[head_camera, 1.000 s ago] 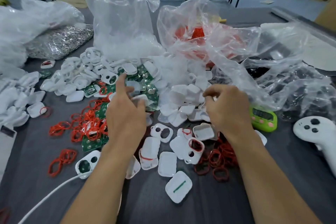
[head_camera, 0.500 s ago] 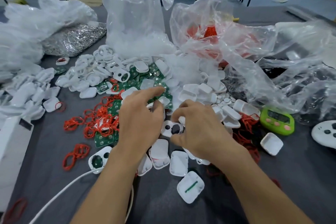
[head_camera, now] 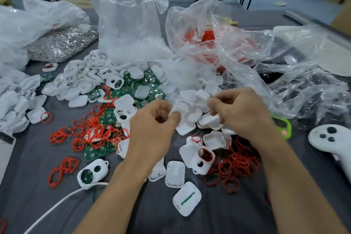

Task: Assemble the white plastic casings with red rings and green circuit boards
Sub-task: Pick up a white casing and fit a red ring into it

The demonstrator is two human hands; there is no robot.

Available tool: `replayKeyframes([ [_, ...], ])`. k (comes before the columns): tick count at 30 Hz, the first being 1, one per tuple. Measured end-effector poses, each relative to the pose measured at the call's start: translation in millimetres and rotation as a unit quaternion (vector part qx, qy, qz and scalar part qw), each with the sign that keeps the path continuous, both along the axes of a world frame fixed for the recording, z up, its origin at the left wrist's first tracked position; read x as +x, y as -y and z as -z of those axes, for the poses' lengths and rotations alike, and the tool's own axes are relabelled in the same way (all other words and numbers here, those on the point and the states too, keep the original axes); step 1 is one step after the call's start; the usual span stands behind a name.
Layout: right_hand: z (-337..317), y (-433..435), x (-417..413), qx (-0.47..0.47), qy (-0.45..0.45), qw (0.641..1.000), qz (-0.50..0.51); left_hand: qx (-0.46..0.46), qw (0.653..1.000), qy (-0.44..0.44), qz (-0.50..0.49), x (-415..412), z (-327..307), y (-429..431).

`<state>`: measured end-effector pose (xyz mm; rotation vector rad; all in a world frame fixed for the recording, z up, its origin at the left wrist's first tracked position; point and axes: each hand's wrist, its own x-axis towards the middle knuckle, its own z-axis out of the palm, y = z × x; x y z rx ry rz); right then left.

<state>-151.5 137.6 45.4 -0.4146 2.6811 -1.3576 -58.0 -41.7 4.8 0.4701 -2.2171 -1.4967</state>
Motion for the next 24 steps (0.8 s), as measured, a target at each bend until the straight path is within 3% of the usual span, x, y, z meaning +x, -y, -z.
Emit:
replayKeyframes([
  [3,-13,-30,-8,0.268,-0.069,0.96,0.043,0.112,0.993,0.025,0.039,1,0,1],
  [6,-10,-36,-6,0.388,-0.048,0.92,0.042,0.199,0.979,0.021,0.045,0,1,-1],
  [10,0,-29,-3,0.356,-0.036,0.934,0.004,0.261,0.964,0.014,0.051,-1,1,-5],
  [17,-3,-37,3,0.345,-0.027,0.938,-0.006,0.29,0.955,0.033,0.055,-1,-6,-4],
  [21,-7,-39,8,0.357,-0.006,0.934,-0.015,0.28,0.957,0.03,0.065,-2,-4,-7],
  [24,-8,-35,9,0.305,-0.032,0.952,0.005,0.243,0.967,0.027,0.071,-4,1,-8],
])
